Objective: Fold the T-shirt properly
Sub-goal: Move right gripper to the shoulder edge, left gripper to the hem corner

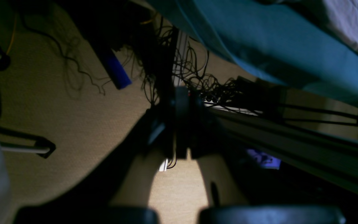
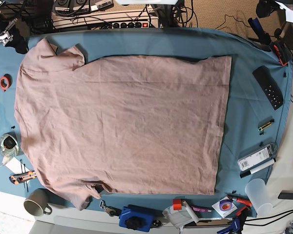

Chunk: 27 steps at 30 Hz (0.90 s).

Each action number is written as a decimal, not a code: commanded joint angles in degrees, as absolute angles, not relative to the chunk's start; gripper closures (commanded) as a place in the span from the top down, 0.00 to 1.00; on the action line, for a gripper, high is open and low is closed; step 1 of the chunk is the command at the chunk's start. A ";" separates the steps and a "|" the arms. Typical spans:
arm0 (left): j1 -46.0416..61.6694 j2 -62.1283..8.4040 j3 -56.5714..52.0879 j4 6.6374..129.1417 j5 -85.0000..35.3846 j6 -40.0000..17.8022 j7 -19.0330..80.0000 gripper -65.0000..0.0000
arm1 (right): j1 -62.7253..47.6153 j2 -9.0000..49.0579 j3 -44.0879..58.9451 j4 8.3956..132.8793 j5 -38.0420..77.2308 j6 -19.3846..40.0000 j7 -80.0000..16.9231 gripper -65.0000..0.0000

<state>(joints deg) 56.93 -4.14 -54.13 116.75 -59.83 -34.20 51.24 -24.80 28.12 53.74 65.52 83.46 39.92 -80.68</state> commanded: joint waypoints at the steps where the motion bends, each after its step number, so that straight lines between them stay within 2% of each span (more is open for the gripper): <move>1: 57.58 -4.47 -54.65 117.56 -60.93 -34.59 50.59 0.00 | -24.56 29.47 53.10 66.26 85.00 40.00 -80.00 0.46; 11: 53.84 -4.47 -54.61 117.56 -59.61 -34.59 50.50 0.00 | -22.41 26.24 47.20 66.26 85.00 40.00 -80.00 0.46; 12: 52.97 -4.47 -54.61 117.56 -59.61 -34.59 49.89 0.03 | -22.39 25.82 47.20 66.26 85.00 40.00 -80.00 0.46; 14: 50.98 -4.49 -54.61 117.56 -59.61 -34.57 48.05 0.20 | -22.37 25.23 47.20 66.26 85.00 40.00 -80.00 0.46; 16: 48.36 -4.49 -54.61 117.56 -59.61 -34.57 47.55 0.29 | -22.39 25.06 47.20 66.26 85.00 40.00 -80.00 0.46; 23: 39.03 -4.67 -54.37 117.38 -55.18 -34.11 48.01 0.30 | -22.39 25.06 47.20 66.26 84.99 40.00 -80.00 0.46; 27: 36.47 -4.82 -49.04 116.81 -51.11 -31.92 48.01 0.32 | -22.37 25.08 47.20 66.26 84.97 40.00 -80.00 0.46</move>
